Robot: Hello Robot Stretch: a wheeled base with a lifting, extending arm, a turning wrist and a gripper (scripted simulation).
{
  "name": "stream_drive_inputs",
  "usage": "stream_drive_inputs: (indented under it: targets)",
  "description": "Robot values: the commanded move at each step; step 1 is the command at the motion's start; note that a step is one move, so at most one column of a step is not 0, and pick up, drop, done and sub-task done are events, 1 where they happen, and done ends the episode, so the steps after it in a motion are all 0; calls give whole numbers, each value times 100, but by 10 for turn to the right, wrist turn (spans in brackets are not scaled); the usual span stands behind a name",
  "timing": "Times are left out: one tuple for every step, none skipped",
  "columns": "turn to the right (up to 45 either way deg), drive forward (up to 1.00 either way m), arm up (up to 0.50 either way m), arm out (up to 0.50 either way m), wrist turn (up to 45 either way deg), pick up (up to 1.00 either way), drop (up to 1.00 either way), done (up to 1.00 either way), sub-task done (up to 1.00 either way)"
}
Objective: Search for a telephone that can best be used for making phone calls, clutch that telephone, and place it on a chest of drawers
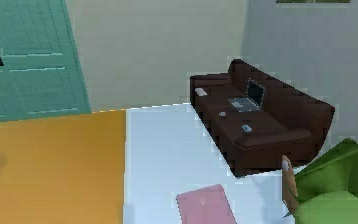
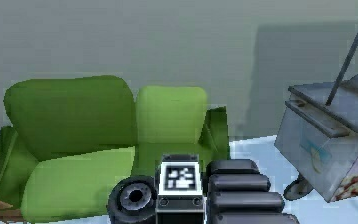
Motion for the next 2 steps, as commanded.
stream_drive_inputs:
  targets:
    - [-450,0,0,0,0,0,0,0,0]
    - [-450,0,0,0,0,0,0,0,0]
